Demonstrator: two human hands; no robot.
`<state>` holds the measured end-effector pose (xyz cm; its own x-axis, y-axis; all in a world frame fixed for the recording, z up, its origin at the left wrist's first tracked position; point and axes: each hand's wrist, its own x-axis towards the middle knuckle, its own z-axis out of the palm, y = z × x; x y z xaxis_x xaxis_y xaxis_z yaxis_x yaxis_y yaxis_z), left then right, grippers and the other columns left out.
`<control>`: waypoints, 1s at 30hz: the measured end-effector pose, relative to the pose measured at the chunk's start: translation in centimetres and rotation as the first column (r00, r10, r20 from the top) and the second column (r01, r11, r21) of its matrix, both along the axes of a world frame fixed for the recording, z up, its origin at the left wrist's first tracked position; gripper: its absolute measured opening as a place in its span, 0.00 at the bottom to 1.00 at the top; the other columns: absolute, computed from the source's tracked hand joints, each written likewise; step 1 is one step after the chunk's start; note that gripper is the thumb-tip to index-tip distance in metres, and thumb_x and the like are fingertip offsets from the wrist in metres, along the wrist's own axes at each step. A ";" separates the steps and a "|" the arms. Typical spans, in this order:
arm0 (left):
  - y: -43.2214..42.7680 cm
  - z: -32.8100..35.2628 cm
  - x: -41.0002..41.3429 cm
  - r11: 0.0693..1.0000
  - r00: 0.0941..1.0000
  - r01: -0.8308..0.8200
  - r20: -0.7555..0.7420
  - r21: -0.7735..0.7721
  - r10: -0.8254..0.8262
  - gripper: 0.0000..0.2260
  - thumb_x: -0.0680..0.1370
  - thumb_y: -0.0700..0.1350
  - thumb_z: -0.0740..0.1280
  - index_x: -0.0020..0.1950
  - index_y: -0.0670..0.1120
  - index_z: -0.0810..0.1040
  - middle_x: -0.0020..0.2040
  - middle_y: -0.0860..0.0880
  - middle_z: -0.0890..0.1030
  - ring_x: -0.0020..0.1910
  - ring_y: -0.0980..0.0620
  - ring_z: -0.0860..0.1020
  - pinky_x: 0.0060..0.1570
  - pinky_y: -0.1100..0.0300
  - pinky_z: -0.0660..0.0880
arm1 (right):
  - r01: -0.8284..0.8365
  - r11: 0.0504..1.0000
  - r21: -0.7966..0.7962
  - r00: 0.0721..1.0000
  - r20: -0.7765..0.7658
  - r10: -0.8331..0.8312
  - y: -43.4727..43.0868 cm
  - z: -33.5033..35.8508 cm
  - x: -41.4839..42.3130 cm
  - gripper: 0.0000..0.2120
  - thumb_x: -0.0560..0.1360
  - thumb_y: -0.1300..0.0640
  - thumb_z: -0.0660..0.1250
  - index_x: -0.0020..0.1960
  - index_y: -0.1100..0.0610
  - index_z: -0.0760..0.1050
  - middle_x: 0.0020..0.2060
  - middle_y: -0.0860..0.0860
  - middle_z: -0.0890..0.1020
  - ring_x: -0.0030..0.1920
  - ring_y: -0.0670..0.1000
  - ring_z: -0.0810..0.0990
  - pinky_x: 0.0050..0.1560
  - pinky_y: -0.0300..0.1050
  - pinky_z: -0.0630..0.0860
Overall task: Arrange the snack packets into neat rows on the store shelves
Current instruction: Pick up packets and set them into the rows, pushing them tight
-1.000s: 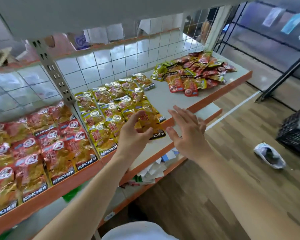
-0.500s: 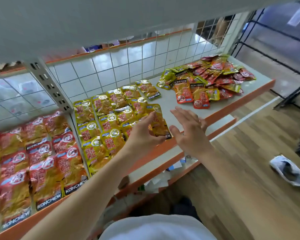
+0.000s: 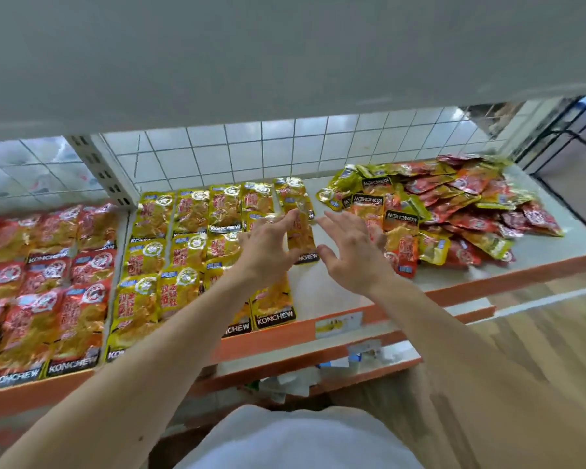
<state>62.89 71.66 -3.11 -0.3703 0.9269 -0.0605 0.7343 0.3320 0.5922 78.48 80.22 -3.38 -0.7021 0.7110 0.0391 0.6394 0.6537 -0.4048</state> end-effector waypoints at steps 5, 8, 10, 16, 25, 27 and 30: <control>1.8 -1.2 1.0 0.990 0.957 -0.117 -0.274 -0.080 0.092 0.30 0.78 0.53 0.68 0.79 0.58 0.62 0.76 0.50 0.66 0.74 0.46 0.59 0.64 0.44 0.59 | -0.106 0.994 -0.006 0.994 0.027 0.106 2.6 -0.4 0.3 0.25 0.81 0.49 0.61 0.77 0.47 0.62 0.79 0.46 0.60 0.79 0.50 0.50 0.74 0.65 0.42; 2.0 -1.5 1.5 0.980 0.928 -0.174 -0.349 -0.095 0.131 0.26 0.78 0.56 0.68 0.75 0.60 0.67 0.76 0.51 0.60 0.74 0.46 0.56 0.65 0.45 0.59 | -0.170 0.985 0.004 0.985 0.044 0.170 3.7 -0.6 0.8 0.25 0.81 0.49 0.61 0.77 0.46 0.62 0.79 0.46 0.59 0.79 0.50 0.50 0.74 0.66 0.43; 2.0 -1.8 2.0 0.980 0.925 -0.173 -0.357 -0.096 0.128 0.25 0.79 0.57 0.66 0.76 0.59 0.66 0.78 0.52 0.57 0.76 0.47 0.54 0.68 0.43 0.58 | -0.192 0.981 0.016 0.980 0.053 0.190 4.3 -0.7 1.3 0.25 0.81 0.50 0.61 0.77 0.46 0.61 0.79 0.46 0.59 0.79 0.50 0.50 0.73 0.65 0.42; 1.8 -2.9 3.6 0.979 0.929 -0.099 -0.368 -0.176 0.028 0.25 0.82 0.58 0.58 0.78 0.65 0.57 0.81 0.62 0.51 0.80 0.53 0.47 0.73 0.38 0.51 | -0.214 0.976 0.036 0.976 0.056 0.212 4.9 -1.3 2.7 0.26 0.80 0.49 0.61 0.77 0.45 0.61 0.79 0.45 0.58 0.79 0.50 0.50 0.73 0.63 0.42; 2.2 -3.0 4.4 0.971 0.929 -0.183 -0.351 -0.153 0.120 0.24 0.81 0.57 0.62 0.77 0.61 0.63 0.81 0.59 0.56 0.80 0.51 0.49 0.72 0.37 0.51 | -0.157 0.987 0.040 0.988 0.004 0.157 6.2 -0.4 6.6 0.26 0.80 0.50 0.62 0.77 0.45 0.63 0.78 0.44 0.60 0.78 0.48 0.52 0.73 0.61 0.46; 2.6 -3.0 5.6 0.971 0.923 -0.223 -0.339 -0.086 0.182 0.24 0.79 0.56 0.64 0.76 0.58 0.67 0.80 0.56 0.60 0.78 0.50 0.54 0.70 0.40 0.55 | -0.094 0.995 0.044 0.995 -0.037 0.096 7.3 0.3 8.2 0.26 0.79 0.51 0.63 0.76 0.46 0.64 0.76 0.44 0.64 0.76 0.49 0.57 0.67 0.54 0.53; 3.9 -2.7 7.8 0.974 0.925 -0.225 -0.315 -0.003 0.212 0.24 0.79 0.55 0.65 0.74 0.53 0.70 0.76 0.54 0.67 0.75 0.48 0.59 0.65 0.45 0.59 | 0.089 0.996 0.013 0.996 -0.002 -0.089 9.3 1.1 10.8 0.26 0.79 0.51 0.64 0.76 0.48 0.65 0.72 0.48 0.71 0.71 0.53 0.63 0.60 0.50 0.59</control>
